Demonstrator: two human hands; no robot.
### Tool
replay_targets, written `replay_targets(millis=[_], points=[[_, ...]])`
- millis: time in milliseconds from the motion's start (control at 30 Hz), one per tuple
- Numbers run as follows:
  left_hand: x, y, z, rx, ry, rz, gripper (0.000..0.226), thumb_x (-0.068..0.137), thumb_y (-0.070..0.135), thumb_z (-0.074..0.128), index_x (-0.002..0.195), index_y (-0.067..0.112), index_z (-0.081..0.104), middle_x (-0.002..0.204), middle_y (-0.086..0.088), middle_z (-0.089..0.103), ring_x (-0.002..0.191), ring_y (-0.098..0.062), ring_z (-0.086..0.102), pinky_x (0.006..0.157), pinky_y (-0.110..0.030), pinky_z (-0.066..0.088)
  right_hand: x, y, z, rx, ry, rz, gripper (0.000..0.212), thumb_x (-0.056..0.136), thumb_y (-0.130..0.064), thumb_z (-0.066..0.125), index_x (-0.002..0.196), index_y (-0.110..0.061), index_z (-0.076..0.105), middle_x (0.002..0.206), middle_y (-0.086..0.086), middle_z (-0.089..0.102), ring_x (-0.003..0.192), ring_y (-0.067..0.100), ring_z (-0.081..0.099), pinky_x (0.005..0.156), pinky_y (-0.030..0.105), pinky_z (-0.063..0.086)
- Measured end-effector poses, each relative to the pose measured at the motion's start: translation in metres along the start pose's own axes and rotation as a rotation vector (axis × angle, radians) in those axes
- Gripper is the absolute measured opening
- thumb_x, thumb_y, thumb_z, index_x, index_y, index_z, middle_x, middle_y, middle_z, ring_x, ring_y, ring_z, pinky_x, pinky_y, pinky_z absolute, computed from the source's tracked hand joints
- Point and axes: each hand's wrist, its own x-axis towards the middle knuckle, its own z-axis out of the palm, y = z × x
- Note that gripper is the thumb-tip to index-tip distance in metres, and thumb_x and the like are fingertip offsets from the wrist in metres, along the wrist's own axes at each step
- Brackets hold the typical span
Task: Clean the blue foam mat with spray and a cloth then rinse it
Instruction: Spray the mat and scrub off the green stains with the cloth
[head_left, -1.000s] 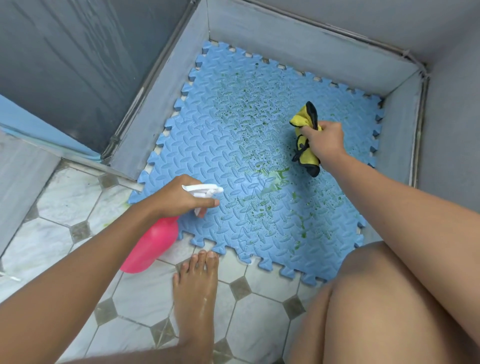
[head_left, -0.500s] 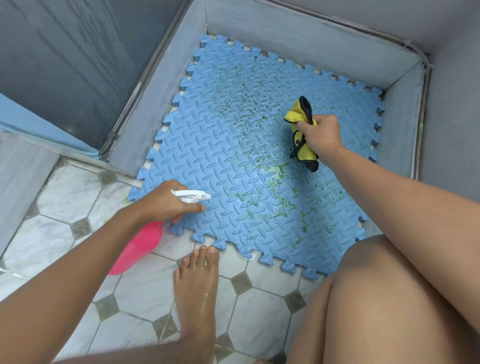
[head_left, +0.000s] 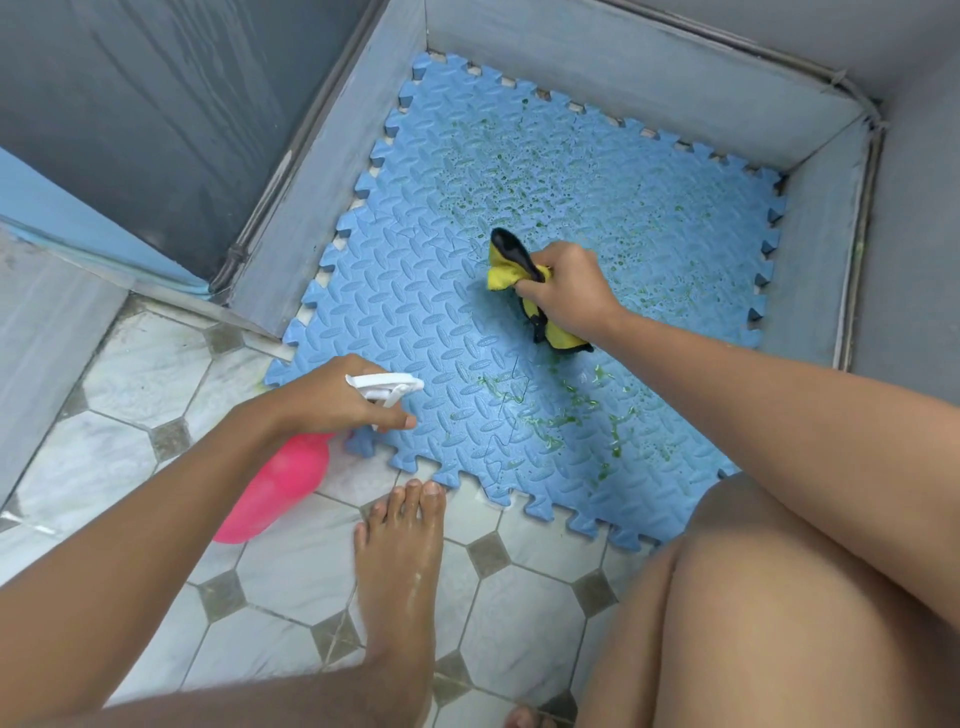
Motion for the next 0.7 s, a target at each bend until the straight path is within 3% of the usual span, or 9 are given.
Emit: replay_targets(millis=[67,133,233,333,400,467,533,600,700], points=[[-0.003,-0.002,-0.002,-0.047,0.063,-0.003,0.050,0.074,0.039,0.091,0.085,-0.005,0.070,0.056,-0.005,0.053,0.049,-0.014,0.049,0.049,-0.023,0.039,-0.006,-0.006,0.011,-0.049,-0.045,-0.070,0.019,0.083,-0.021,0.071,0.076,-0.004,0.066,0.087,0.014,0.056,0.073,0.023,0.052,0.062,0.035,0.042],[-0.005,-0.007,-0.004,-0.061,0.180,0.013,0.061,0.065,0.050,0.089,0.079,-0.005,0.066,0.053,-0.002,0.048,0.046,-0.014,0.049,0.046,-0.022,0.039,-0.014,-0.009,0.023,-0.096,-0.075,-0.127,0.013,0.085,-0.022,0.070,0.083,-0.010,0.069,0.093,0.009,0.055,0.079,0.025,0.055,0.066,0.035,0.045],[-0.007,-0.007,-0.012,-0.075,0.301,0.026,0.038,0.079,0.031,0.089,0.074,0.001,0.066,0.056,-0.010,0.063,0.049,-0.013,0.057,0.053,-0.022,0.045,-0.039,-0.010,0.052,-0.206,-0.189,-0.244,0.020,0.089,-0.030,0.067,0.093,-0.010,0.065,0.106,0.009,0.052,0.083,0.031,0.058,0.072,0.039,0.049],[-0.009,-0.011,-0.021,-0.089,0.267,0.030,0.027,0.085,0.026,0.085,0.083,0.003,0.069,0.076,-0.020,0.072,0.068,-0.019,0.066,0.066,-0.033,0.053,-0.082,-0.016,0.084,-0.288,-0.523,-0.528,0.027,0.089,-0.029,0.067,0.109,-0.011,0.064,0.118,0.009,0.050,0.087,0.033,0.061,0.073,0.036,0.048],[-0.003,-0.015,-0.022,-0.082,0.268,0.010,0.034,0.083,0.030,0.085,0.085,0.002,0.067,0.080,-0.020,0.073,0.073,-0.021,0.067,0.070,-0.035,0.052,-0.107,-0.019,0.097,-0.305,-0.787,-0.758,0.030,0.086,-0.022,0.070,0.115,-0.012,0.066,0.117,0.009,0.051,0.088,0.030,0.060,0.068,0.032,0.043],[0.004,-0.017,-0.019,-0.070,0.268,-0.019,0.043,0.079,0.037,0.083,0.089,-0.001,0.067,0.080,-0.017,0.074,0.072,-0.020,0.067,0.075,-0.038,0.052,-0.109,-0.015,0.098,-0.348,-0.887,-0.871,0.042,0.083,-0.014,0.070,0.124,-0.016,0.065,0.116,0.008,0.052,0.090,0.028,0.061,0.066,0.030,0.041],[0.010,-0.019,-0.014,-0.038,0.255,-0.044,0.041,0.083,0.035,0.084,0.091,-0.002,0.068,0.080,-0.014,0.075,0.070,-0.016,0.064,0.077,-0.039,0.048,-0.087,-0.008,0.090,-0.293,-0.727,-0.751,0.049,0.080,-0.010,0.070,0.127,-0.019,0.065,0.119,0.007,0.053,0.095,0.025,0.061,0.074,0.031,0.046],[0.013,-0.018,-0.014,-0.035,0.248,-0.067,0.044,0.082,0.038,0.084,0.094,-0.001,0.070,0.079,-0.012,0.075,0.068,-0.013,0.061,0.077,-0.035,0.045,-0.053,0.001,0.071,-0.197,-0.463,-0.503,0.048,0.080,-0.009,0.071,0.126,-0.019,0.066,0.120,0.007,0.054,0.102,0.026,0.061,0.082,0.029,0.045],[0.013,-0.014,-0.015,-0.072,0.237,-0.066,0.054,0.077,0.045,0.083,0.104,-0.001,0.072,0.077,-0.012,0.074,0.067,-0.013,0.061,0.075,-0.035,0.046,-0.025,0.019,0.047,-0.192,-0.224,-0.319,0.046,0.081,-0.009,0.069,0.127,-0.016,0.065,0.117,0.011,0.054,0.103,0.031,0.060,0.083,0.031,0.045]])
